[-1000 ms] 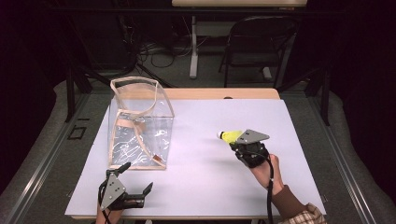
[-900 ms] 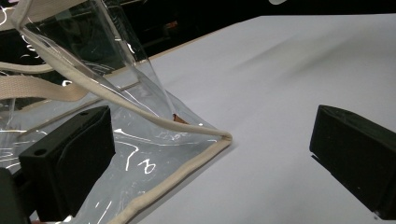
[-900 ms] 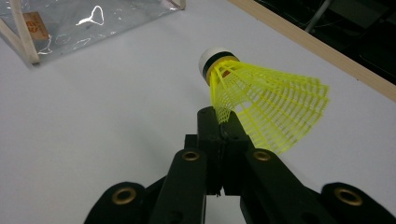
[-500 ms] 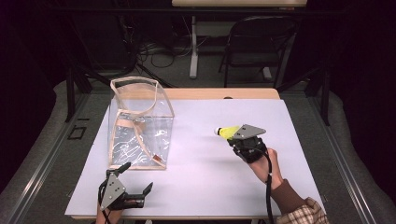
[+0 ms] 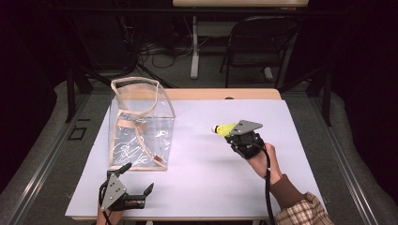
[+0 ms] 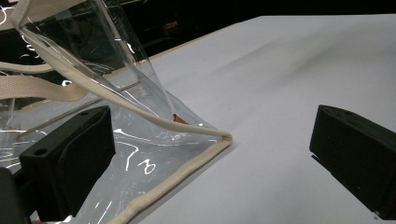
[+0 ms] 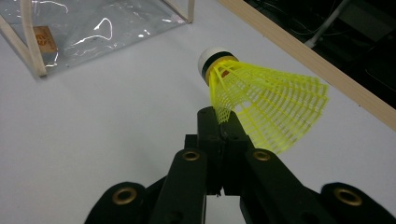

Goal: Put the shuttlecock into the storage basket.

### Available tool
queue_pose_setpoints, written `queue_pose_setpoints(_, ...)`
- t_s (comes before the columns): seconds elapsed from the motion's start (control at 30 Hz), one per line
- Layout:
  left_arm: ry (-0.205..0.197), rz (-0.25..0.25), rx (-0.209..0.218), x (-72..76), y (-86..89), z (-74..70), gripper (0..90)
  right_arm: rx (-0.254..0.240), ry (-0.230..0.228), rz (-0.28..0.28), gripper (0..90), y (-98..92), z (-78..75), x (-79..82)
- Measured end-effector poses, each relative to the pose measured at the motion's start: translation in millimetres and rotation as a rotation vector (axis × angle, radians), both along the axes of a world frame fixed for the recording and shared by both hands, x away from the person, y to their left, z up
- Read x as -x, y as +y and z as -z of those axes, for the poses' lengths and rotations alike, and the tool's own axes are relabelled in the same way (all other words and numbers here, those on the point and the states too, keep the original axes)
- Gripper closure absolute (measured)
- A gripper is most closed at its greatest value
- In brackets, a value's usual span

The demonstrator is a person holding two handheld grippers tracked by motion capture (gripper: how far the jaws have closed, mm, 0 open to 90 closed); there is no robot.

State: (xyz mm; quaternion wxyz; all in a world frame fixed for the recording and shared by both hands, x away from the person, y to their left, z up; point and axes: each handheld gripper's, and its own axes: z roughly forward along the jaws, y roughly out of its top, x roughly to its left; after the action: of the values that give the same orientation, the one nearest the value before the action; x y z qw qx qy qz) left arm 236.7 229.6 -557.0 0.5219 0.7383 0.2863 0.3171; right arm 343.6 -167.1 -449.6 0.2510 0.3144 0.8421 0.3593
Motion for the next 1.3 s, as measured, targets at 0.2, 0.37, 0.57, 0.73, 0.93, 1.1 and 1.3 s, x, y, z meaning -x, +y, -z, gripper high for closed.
queue_pose_setpoints(0.2, 0.0, -0.001, 0.0, 0.0, -0.1, 0.0, 0.1, 0.001, 0.004, -0.013, 89.6, 3.7, -4.4, -4.5)
queue_pose_setpoints(0.37, -0.002, -0.001, -0.001, 0.3, 0.1, -0.2, 0.1, 0.004, 0.009, -0.018, 89.6, 6.2, -7.1, -8.1)
queue_pose_setpoints(0.57, 0.0, 0.0, -0.002, 0.1, 0.0, -0.1, 0.1, 0.005, 0.003, -0.029, 89.7, 9.3, -12.7, -14.1)
queue_pose_setpoints(0.73, -0.001, 0.0, -0.002, 0.1, -0.1, 0.0, 0.1, 0.002, -0.004, -0.036, 89.7, 13.8, -17.5, -19.6)
queue_pose_setpoints(0.93, -0.001, 0.0, -0.005, 0.1, -0.2, 0.0, 0.1, 0.015, 0.006, -0.051, 89.8, 19.2, -19.2, -25.8)
queue_pose_setpoints(1.1, -0.001, 0.0, -0.003, 0.1, -0.1, 0.0, 0.1, 0.02, 0.009, -0.062, 89.9, 22.8, -22.3, -28.9)
queue_pose_setpoints(1.3, -0.001, 0.001, -0.002, 0.1, -0.3, -0.1, 0.1, 0.024, 0.008, -0.072, 89.9, 26.7, -25.7, -32.8)
